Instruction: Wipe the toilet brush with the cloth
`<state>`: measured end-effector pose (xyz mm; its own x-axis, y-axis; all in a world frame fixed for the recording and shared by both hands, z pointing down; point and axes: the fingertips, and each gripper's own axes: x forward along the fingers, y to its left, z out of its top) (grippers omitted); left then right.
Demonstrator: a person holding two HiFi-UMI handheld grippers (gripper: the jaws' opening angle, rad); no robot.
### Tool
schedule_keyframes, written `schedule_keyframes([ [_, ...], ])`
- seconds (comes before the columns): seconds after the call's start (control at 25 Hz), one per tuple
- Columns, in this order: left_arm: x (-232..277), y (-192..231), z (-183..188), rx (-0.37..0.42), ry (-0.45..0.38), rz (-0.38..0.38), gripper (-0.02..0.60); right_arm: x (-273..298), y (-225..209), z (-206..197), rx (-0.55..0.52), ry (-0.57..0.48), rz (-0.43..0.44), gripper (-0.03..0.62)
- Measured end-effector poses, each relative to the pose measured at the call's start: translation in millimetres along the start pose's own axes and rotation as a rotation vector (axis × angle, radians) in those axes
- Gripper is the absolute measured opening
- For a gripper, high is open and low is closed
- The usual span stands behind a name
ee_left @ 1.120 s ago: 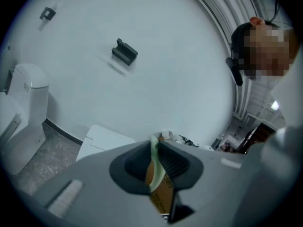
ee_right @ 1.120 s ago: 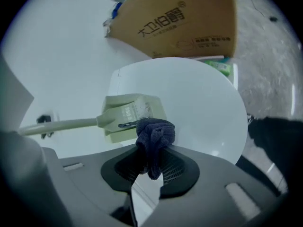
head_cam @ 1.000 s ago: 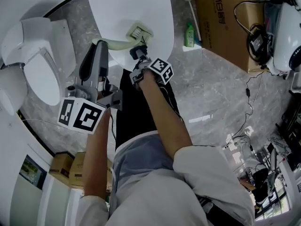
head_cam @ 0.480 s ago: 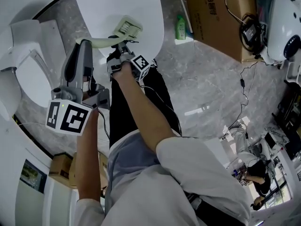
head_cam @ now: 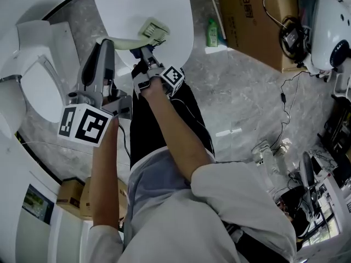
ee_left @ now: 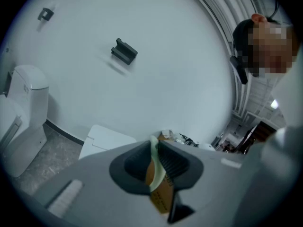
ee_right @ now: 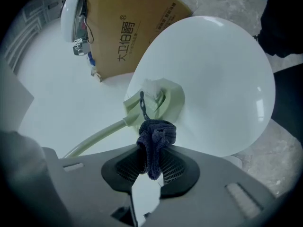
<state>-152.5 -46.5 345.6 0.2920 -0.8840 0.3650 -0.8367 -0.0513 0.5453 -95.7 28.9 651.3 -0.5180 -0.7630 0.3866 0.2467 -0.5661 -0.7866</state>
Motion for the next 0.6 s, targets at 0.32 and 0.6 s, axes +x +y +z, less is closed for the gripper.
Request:
schedule_keyframes([
  [0.32,-2,-3,0,0.001,-0.009,0.01,0.0,-19,20,-3,-0.111,0.115,-0.022,0.078],
  [0.6,-2,-2,3,0.0,-0.017,0.015,0.0,-31,34,-2,-0.225,0.221,-0.06,0.08],
])
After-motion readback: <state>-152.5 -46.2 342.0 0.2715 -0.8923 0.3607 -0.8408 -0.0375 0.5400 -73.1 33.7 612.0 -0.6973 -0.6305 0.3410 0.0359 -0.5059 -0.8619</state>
